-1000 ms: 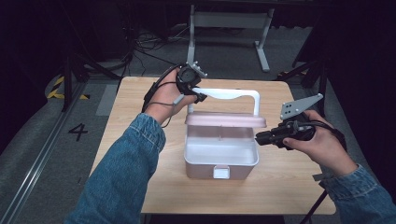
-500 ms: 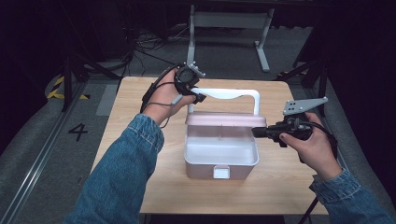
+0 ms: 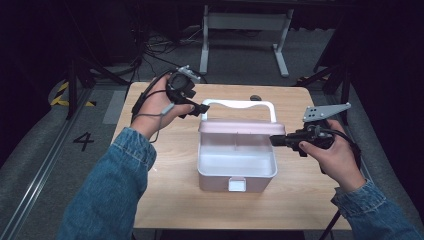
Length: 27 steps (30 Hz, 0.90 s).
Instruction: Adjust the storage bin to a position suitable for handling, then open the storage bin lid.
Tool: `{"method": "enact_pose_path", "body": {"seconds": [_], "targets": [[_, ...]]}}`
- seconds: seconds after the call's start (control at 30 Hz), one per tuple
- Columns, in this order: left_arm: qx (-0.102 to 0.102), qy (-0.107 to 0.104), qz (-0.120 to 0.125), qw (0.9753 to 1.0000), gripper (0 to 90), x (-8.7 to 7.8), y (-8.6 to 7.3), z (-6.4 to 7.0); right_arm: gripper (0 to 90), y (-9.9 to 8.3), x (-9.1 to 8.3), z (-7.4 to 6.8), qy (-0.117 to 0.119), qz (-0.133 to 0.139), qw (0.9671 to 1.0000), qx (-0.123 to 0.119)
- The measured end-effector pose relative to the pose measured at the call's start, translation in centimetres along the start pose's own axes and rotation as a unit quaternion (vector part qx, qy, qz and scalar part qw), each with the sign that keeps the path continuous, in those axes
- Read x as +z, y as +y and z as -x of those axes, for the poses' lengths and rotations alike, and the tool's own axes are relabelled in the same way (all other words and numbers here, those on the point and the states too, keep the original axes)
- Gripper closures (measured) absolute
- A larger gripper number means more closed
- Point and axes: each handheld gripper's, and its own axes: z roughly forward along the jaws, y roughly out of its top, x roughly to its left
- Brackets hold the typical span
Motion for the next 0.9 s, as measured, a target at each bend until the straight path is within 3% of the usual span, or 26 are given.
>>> {"method": "enact_pose_path", "body": {"seconds": [0.13, 0.33, 0.5, 0.6, 0.9], "targets": [[-0.004, 0.008, 0.001, 1.0000, 31.6, -1.2, -1.4, 0.1, 90.0, 0.2, -0.1, 0.1, -0.005, 0.007, 1.0000, 0.003], [0.015, -0.001, -0.007, 0.9999, 30.4, -2.6, -4.0, 1.1, 90.0, 0.4, -0.1, 0.4, -0.010, 0.018, 0.9998, 0.008], [0.026, -0.006, 0.001, 0.9997, 30.1, -2.9, -5.2, 2.0, 90.0, 0.5, -0.1, 0.6, -0.012, 0.027, 0.9995, 0.013], [0.028, -0.004, 0.020, 0.9994, 30.3, -2.8, -6.1, 2.7, 90.0, 0.6, -0.1, 0.6, -0.013, 0.028, 0.9994, 0.014], [0.019, -0.005, 0.049, 0.9986, 28.9, -1.7, -7.0, 3.6, 90.0, 0.5, -0.3, 0.5, -0.016, 0.037, 0.9991, 0.016]]}}
